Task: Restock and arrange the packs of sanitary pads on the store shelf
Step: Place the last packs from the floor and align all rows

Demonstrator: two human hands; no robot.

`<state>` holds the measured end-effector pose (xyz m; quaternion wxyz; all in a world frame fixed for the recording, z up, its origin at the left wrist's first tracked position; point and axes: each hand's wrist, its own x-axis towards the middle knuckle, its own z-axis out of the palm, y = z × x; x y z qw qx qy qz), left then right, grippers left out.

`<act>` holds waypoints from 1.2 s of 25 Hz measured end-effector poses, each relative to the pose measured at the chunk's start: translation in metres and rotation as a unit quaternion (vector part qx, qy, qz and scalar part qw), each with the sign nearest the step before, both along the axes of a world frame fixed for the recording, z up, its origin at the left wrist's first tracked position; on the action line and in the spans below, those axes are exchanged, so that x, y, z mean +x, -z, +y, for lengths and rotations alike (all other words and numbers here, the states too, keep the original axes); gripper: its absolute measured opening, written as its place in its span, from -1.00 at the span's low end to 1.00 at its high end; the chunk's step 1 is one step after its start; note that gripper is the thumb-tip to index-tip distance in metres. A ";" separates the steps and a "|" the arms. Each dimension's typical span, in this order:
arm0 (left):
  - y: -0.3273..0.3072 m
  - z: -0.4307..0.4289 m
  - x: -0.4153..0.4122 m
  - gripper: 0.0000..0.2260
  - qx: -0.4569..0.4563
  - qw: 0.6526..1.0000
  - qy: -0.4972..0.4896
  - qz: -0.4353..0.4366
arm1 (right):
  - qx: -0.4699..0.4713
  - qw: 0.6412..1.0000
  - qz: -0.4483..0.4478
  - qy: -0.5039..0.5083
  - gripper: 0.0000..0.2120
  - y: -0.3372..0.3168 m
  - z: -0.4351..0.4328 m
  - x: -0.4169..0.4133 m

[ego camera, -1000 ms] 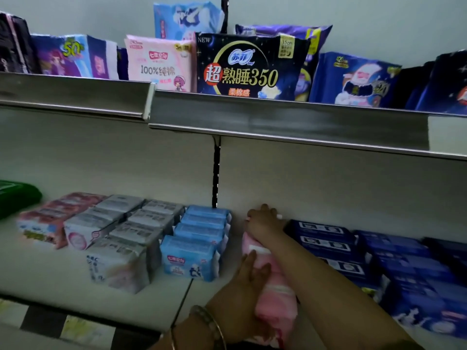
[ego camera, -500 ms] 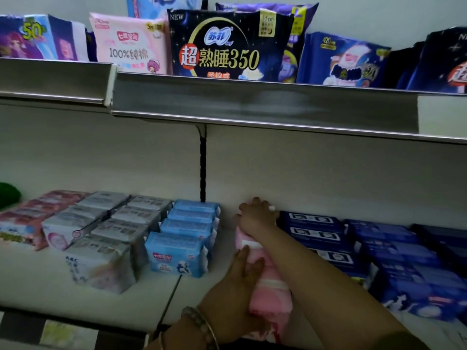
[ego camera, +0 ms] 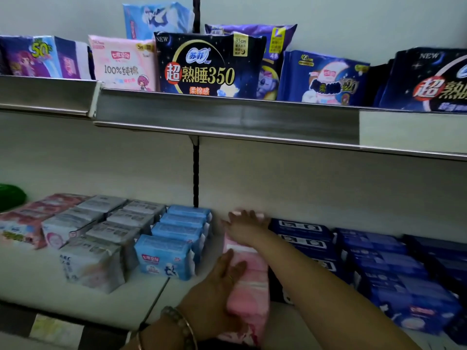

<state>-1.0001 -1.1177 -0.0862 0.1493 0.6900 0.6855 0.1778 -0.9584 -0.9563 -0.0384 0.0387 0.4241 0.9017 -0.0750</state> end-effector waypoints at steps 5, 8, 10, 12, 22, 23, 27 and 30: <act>-0.004 0.003 0.006 0.03 0.002 0.999 0.001 -0.048 | 0.013 0.998 0.055 -0.004 -0.44 0.026 -0.007 0.004; -0.004 0.004 0.010 0.00 0.007 0.997 -0.004 -0.082 | 0.029 0.998 0.051 -0.007 -0.44 0.027 -0.002 0.003; -0.003 0.003 0.010 0.01 0.015 0.996 -0.010 -0.091 | 0.030 0.998 0.046 -0.013 -0.44 0.026 -0.002 0.002; -0.006 0.000 0.009 0.01 0.017 0.995 -0.008 -0.096 | 0.029 0.998 0.043 -0.019 -0.45 0.025 -0.005 0.003; -0.028 -0.024 -0.046 -0.13 0.078 0.996 0.027 -0.035 | -0.005 1.000 -0.023 0.018 -0.42 0.000 0.001 -0.008; -0.031 -0.028 -0.060 -0.17 0.089 0.996 0.013 -0.013 | 0.022 0.999 -0.020 0.035 -0.42 -0.009 -0.002 -0.016; -0.026 -0.032 -0.118 -0.23 0.051 0.997 -0.026 0.050 | 0.073 0.993 0.083 0.036 -0.51 -0.037 -0.030 -0.064; -0.018 -0.032 -0.146 -0.30 0.060 0.997 -0.028 0.048 | 0.097 0.987 0.125 0.030 -0.66 -0.035 -0.048 -0.094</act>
